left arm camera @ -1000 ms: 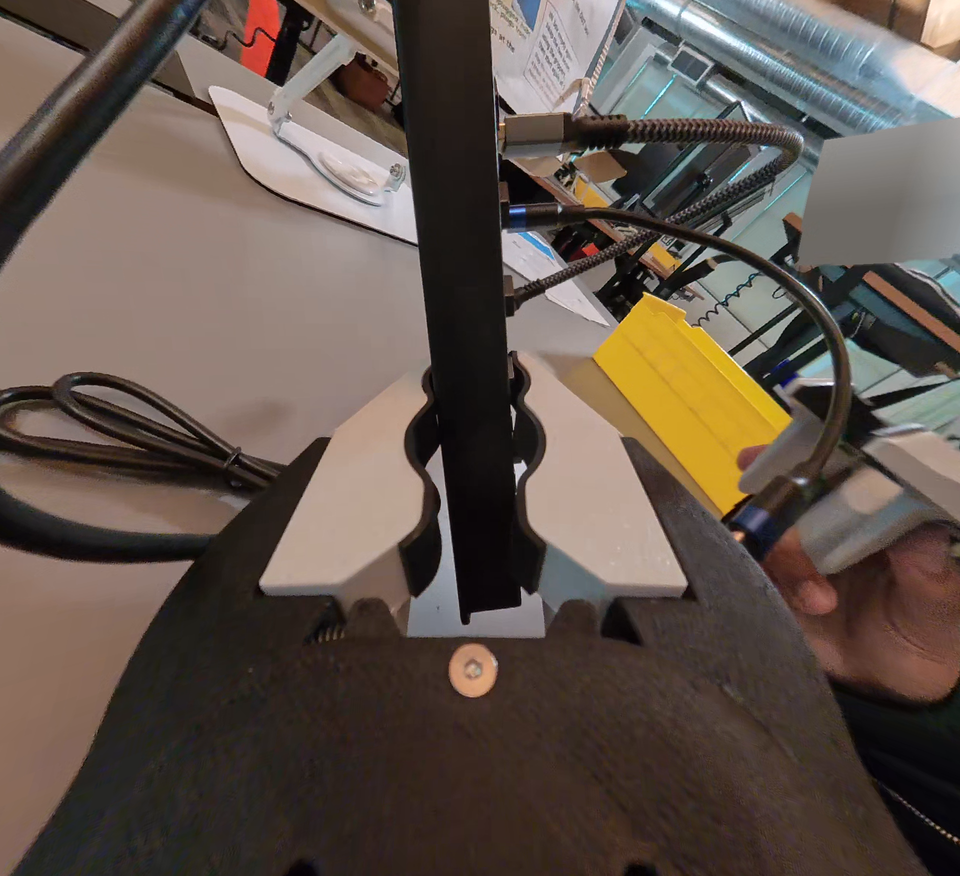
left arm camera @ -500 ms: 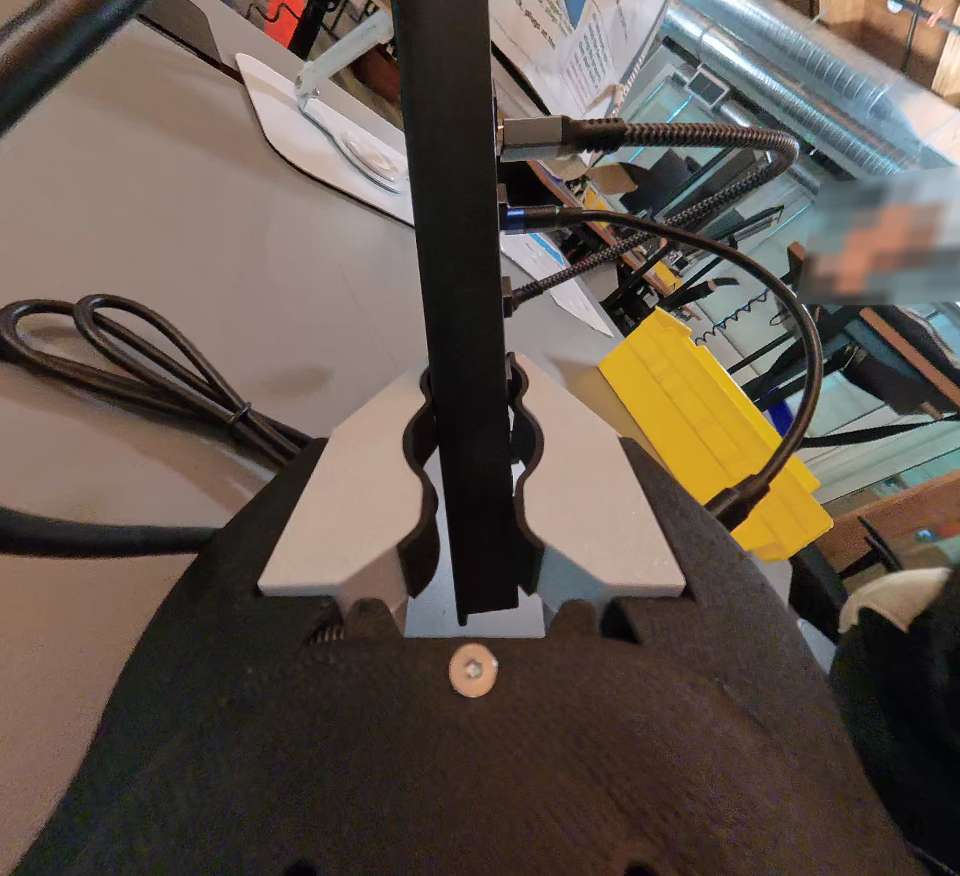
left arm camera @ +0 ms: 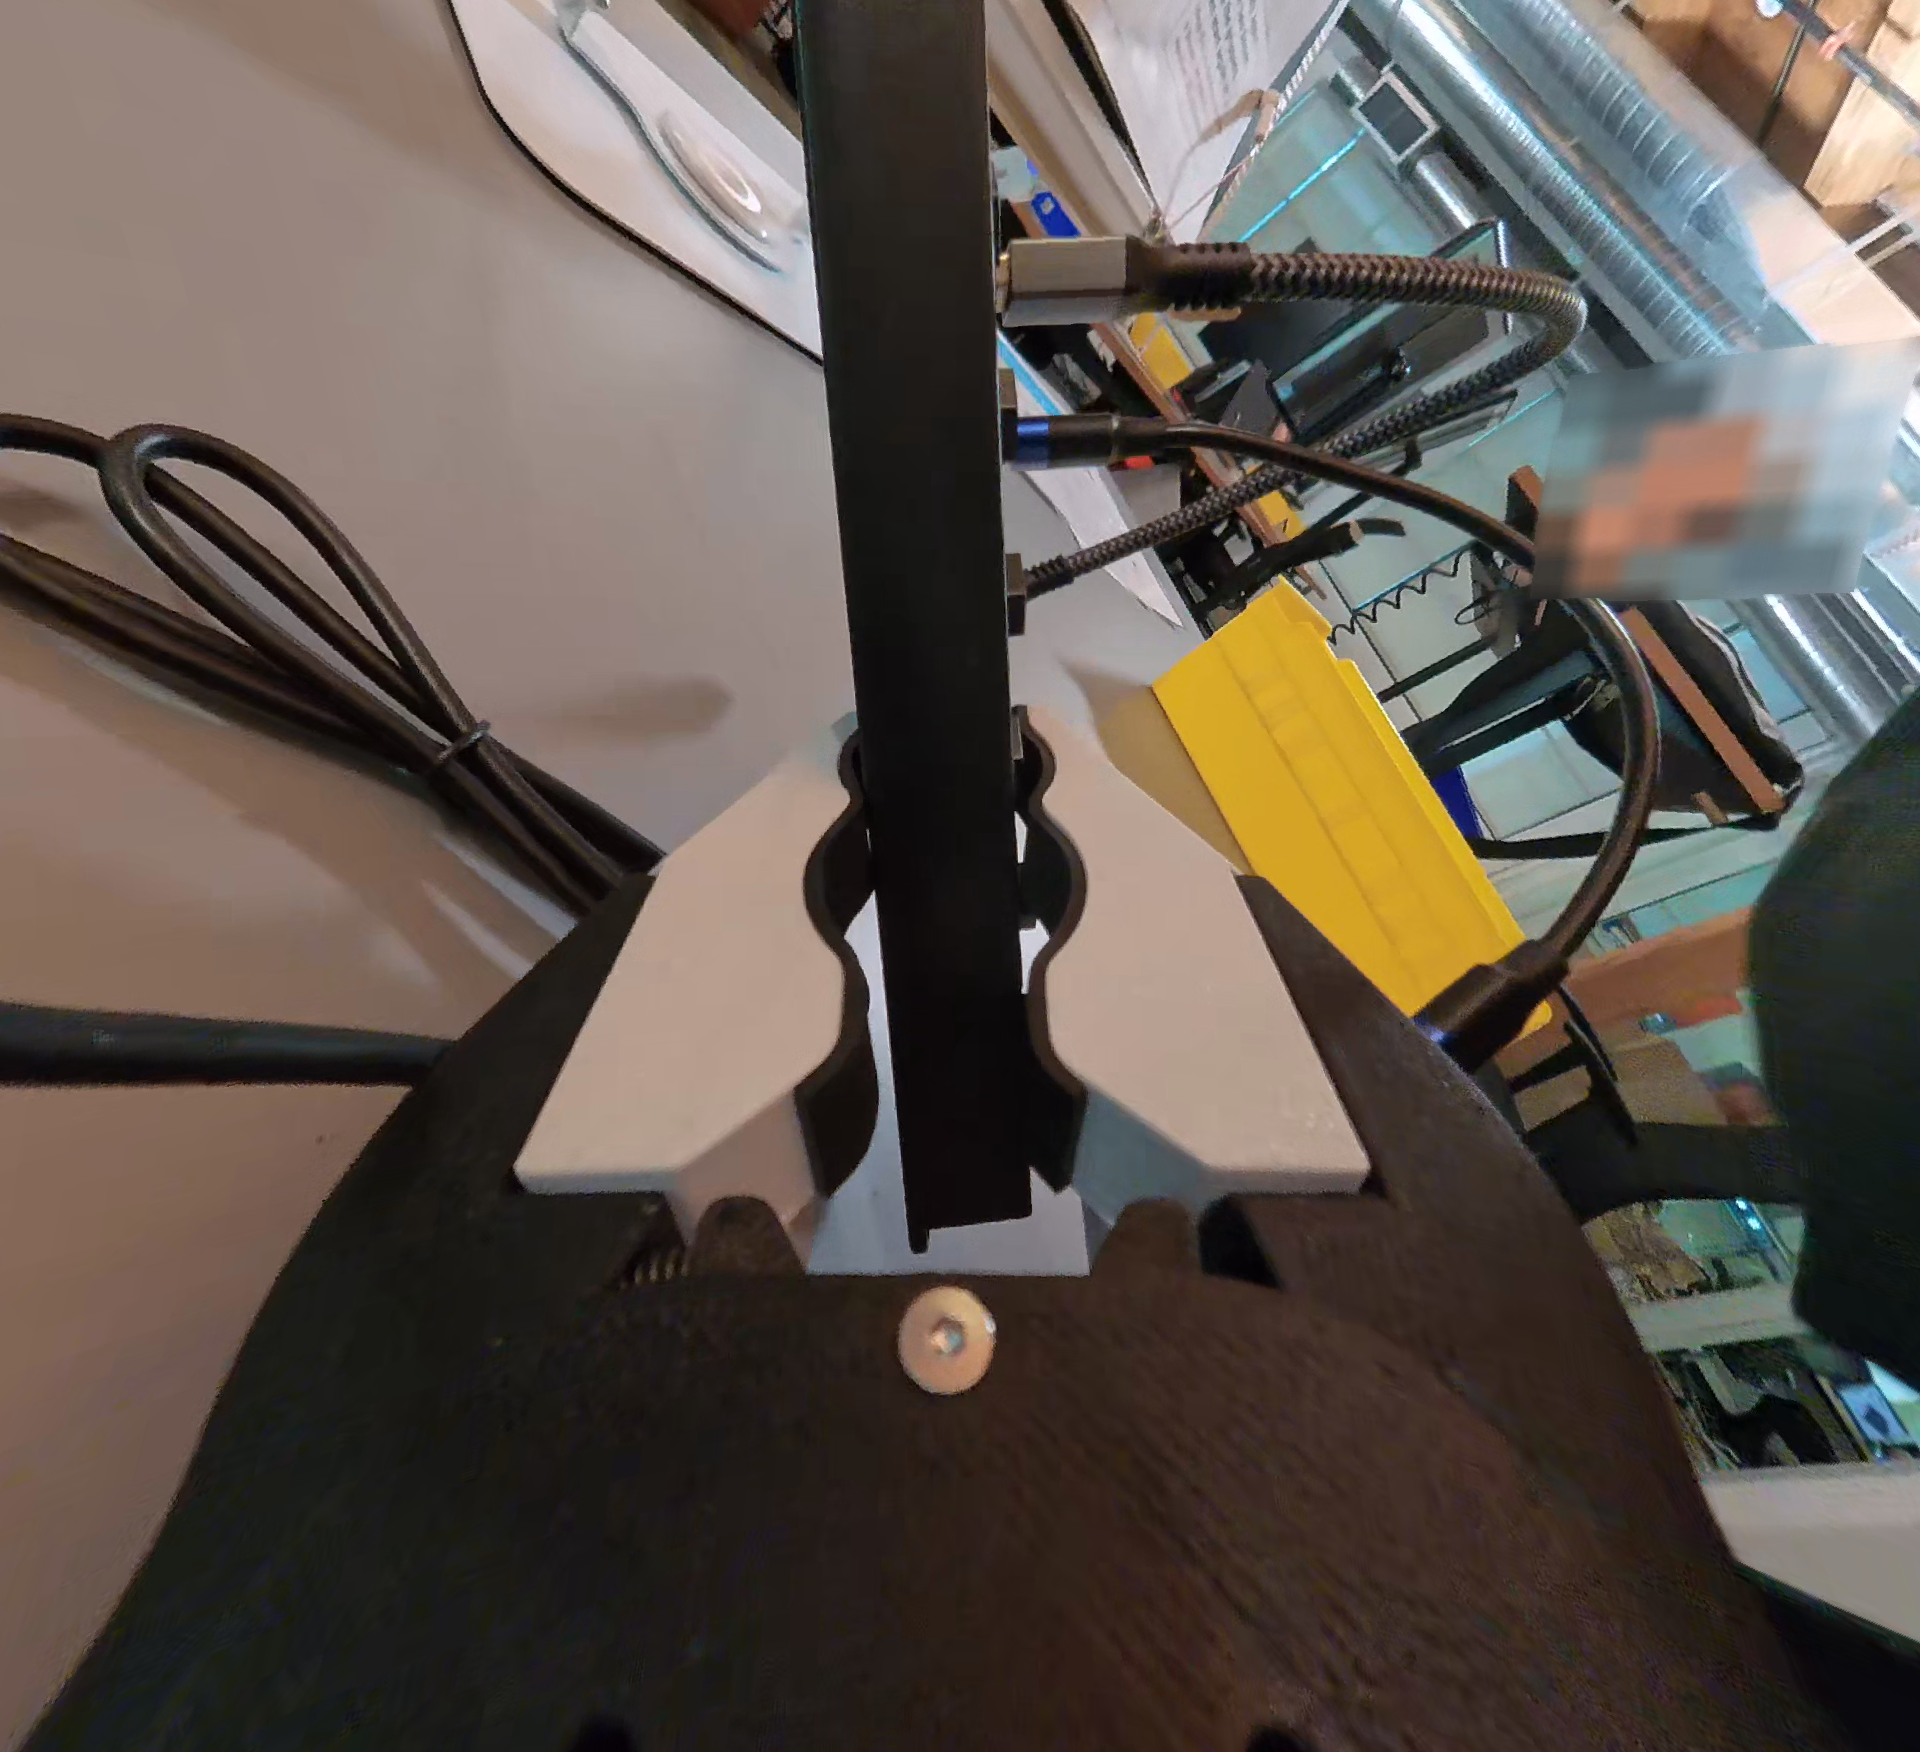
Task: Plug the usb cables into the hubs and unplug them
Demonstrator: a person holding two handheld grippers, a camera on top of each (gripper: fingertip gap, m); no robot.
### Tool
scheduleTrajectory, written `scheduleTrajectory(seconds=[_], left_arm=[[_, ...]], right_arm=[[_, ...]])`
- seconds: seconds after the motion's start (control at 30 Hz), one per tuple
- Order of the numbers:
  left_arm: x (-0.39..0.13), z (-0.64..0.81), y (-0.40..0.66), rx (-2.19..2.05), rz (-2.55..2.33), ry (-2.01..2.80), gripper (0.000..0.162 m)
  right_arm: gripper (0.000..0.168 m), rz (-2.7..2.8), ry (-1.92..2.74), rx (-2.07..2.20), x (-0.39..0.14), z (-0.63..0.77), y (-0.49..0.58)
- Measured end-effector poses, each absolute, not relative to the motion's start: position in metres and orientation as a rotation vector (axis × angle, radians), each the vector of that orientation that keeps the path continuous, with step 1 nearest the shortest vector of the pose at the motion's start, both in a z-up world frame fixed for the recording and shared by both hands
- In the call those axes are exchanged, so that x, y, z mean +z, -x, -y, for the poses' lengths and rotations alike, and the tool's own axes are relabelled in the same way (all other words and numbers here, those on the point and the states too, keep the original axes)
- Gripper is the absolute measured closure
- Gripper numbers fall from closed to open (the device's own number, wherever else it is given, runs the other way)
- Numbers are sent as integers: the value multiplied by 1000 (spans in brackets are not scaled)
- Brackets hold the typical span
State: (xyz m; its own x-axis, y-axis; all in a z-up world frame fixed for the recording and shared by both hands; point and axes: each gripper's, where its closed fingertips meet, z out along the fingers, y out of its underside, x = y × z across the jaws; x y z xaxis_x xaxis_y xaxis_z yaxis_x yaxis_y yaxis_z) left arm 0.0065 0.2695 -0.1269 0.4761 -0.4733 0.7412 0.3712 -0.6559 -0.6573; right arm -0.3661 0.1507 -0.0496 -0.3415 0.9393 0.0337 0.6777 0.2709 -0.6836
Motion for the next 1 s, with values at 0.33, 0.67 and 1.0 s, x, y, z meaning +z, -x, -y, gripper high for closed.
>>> scheduleTrajectory(seconds=[0.33,0.67,1.0], left_arm=[[-130,-272,-6,-1377,-26,1922,140],[-132,-272,-8,-1375,-34,1942,140],[-135,-268,-16,-1336,-88,1959,140]], right_arm=[[140,2523,1647,476,-171,-160,402],[168,2441,1574,498,-154,-171,415],[158,2292,1593,694,-113,-171,409]])
